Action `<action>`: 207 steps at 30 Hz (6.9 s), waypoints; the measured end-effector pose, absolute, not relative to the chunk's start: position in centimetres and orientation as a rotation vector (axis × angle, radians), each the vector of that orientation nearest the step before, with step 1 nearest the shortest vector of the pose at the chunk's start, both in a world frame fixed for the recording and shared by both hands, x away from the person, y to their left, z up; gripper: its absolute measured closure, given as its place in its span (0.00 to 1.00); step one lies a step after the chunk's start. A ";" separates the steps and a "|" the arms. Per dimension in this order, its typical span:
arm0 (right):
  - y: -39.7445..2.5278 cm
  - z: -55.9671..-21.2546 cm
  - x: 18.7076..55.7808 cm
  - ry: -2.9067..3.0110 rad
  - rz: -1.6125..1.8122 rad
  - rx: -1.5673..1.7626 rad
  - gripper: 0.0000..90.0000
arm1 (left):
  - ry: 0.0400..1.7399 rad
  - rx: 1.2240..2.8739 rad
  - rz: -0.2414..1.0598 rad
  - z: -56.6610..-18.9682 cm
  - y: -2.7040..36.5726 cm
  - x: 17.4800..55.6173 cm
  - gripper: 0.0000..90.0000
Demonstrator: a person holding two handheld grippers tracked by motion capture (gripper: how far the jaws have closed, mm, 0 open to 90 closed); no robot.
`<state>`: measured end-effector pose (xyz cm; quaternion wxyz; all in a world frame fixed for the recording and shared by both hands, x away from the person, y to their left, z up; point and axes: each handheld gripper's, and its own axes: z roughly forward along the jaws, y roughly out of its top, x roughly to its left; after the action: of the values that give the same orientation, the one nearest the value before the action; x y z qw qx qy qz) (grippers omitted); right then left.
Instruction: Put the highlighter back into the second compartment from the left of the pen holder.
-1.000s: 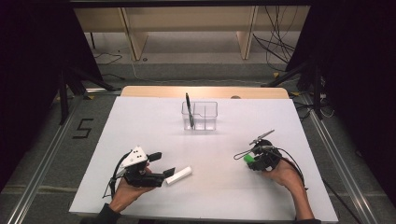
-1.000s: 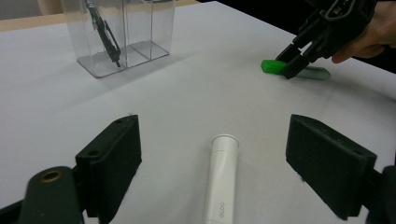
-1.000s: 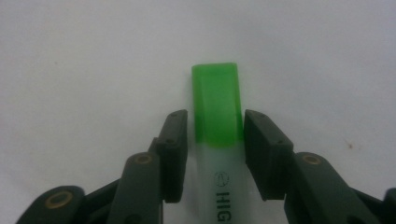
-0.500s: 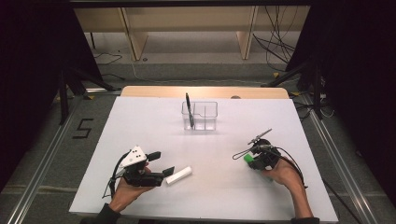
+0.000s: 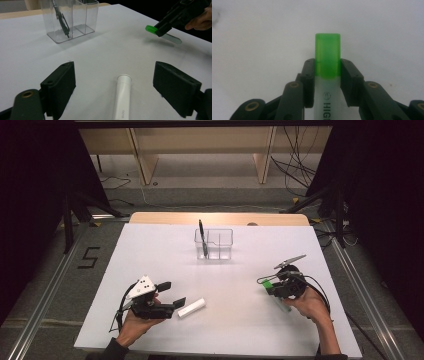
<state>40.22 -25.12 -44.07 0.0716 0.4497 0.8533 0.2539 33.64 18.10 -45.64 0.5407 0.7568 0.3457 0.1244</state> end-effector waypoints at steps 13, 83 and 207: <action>-25.5 -42.1 39.7 2.273 1.133 1.365 0.75 | 0.823 1.801 0.290 -45.7 18.1 33.7 0.20; -10.1 -35.6 51.4 1.960 1.418 1.268 0.75 | 0.817 1.802 0.261 -45.9 17.8 33.7 0.20; -11.7 -37.0 49.7 2.054 1.463 1.347 0.35 | 0.822 1.853 0.238 -46.4 17.4 33.8 0.20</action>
<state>49.68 -11.72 -37.03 0.1411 0.4664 0.7113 0.5066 33.81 17.44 -46.36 0.5230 0.7739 0.3431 0.0994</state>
